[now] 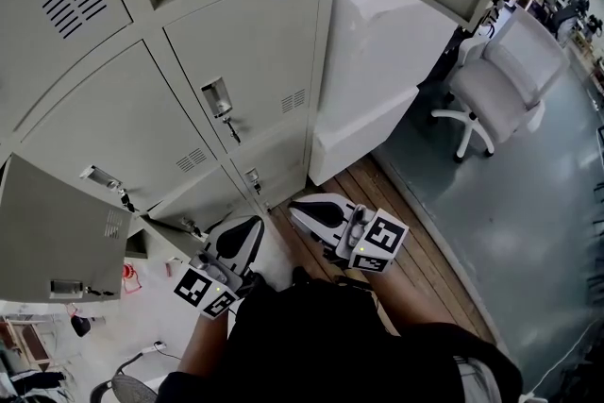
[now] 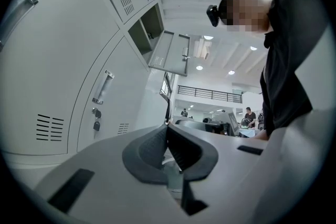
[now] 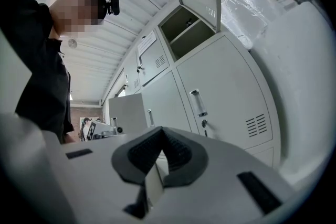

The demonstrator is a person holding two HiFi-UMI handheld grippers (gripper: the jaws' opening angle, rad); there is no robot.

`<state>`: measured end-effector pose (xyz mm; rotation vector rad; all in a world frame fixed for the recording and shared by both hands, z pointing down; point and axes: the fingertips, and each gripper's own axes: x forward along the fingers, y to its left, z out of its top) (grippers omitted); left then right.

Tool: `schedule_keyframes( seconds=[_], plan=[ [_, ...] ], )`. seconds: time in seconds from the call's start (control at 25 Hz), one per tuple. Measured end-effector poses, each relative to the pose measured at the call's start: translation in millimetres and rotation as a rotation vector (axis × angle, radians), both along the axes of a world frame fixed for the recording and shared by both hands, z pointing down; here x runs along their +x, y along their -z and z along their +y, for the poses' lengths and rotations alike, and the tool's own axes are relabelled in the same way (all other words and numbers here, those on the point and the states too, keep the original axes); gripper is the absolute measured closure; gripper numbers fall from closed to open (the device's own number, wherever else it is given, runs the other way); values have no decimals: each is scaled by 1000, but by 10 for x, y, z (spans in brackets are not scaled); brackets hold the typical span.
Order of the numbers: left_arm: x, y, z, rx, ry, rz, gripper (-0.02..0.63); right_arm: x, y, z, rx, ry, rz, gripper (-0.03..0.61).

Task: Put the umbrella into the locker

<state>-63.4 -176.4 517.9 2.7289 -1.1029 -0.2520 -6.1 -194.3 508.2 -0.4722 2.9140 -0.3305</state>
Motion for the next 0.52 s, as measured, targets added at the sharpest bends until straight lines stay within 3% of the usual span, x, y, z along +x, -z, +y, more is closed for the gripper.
schedule_keyframes(
  seconds=[0.52],
  plan=[
    [101, 36, -49, 9, -3, 6, 598, 91, -25, 17, -4, 2, 31, 568]
  ],
)
